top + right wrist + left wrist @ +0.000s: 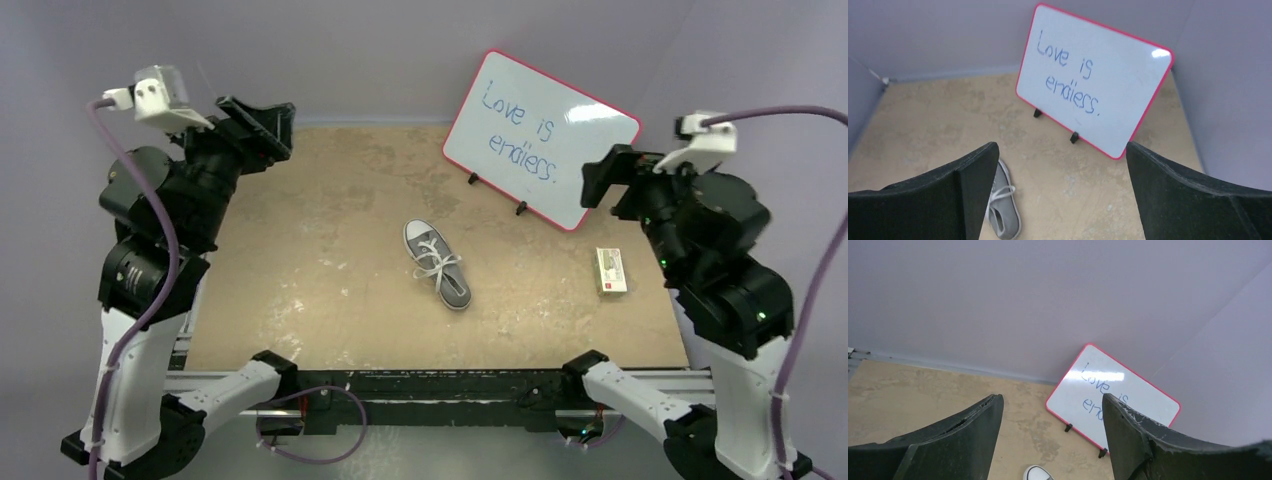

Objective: Tie the shoes

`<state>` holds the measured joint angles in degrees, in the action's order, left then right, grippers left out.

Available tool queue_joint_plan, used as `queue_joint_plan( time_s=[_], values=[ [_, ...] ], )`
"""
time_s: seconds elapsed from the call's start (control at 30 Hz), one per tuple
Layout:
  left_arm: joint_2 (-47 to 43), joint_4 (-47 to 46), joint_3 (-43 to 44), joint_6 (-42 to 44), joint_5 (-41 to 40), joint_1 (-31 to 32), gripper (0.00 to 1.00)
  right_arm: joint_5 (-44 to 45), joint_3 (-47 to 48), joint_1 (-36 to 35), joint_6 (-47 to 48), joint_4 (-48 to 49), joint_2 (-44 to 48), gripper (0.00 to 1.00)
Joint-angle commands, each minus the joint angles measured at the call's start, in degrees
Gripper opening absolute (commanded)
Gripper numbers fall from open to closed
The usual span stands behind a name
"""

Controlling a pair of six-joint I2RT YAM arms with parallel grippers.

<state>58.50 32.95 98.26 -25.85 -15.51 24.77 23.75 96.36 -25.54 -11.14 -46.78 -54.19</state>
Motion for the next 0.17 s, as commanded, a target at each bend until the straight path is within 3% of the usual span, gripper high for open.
queue_joint_plan(
  time_s=[0.0, 0.13],
  values=[
    [-1.1, 1.5, 0.7, 2.4, -4.9, -0.2, 0.72, 6.8, 6.3, -0.1, -3.4, -5.4, -1.3, 0.99],
    [-1.5, 2.0, 0.4, 3.1, -5.6, -0.2, 0.72, 5.8, 7.8, 0.0, -4.3, -7.2, -0.6, 0.99]
  ],
)
